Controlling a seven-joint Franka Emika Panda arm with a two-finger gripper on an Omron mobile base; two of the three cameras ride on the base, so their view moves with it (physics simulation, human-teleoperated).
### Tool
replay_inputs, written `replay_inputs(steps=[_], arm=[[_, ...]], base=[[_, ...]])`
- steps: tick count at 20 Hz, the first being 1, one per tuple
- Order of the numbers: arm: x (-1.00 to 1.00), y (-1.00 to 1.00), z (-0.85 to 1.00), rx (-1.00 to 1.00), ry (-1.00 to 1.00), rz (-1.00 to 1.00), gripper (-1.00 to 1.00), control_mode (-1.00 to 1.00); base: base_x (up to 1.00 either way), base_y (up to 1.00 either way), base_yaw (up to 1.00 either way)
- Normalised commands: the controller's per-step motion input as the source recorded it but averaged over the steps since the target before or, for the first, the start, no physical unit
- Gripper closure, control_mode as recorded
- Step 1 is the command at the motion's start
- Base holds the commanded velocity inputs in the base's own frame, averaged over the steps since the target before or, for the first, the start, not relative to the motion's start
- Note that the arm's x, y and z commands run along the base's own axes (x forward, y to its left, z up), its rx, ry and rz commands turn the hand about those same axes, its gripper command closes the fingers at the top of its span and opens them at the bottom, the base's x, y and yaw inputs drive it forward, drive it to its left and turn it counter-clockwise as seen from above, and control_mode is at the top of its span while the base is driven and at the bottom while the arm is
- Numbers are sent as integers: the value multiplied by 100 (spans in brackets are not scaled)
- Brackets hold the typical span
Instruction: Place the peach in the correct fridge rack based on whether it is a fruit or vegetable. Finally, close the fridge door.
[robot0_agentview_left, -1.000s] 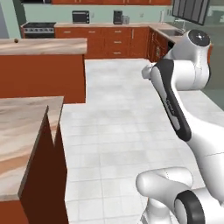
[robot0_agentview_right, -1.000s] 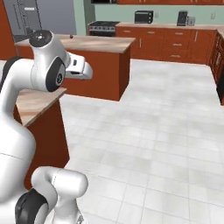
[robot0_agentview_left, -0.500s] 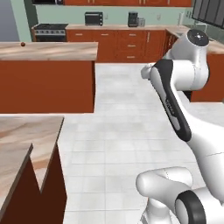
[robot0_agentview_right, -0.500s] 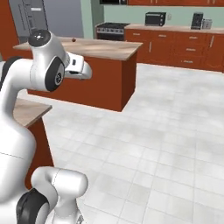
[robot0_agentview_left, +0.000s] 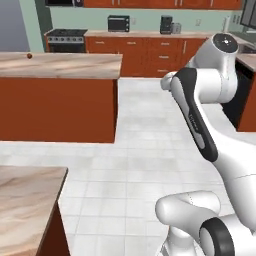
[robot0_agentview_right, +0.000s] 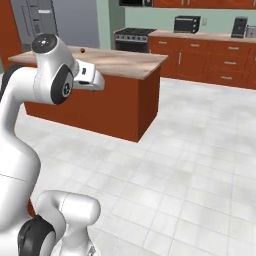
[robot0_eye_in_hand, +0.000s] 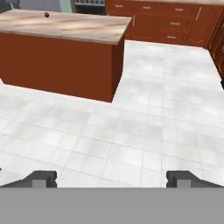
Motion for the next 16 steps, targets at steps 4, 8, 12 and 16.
replay_inputs(steps=[4,8,12,16], arm=[[0,0,0,0,0,0,-100,100],[0,0,0,0,0,0,-100,100],[0,0,0,0,0,0,-100,100],[0,0,0,0,0,0,-100,100]], base=[[100,0,5],[100,6,0],[84,-4,4],[96,23,-2]])
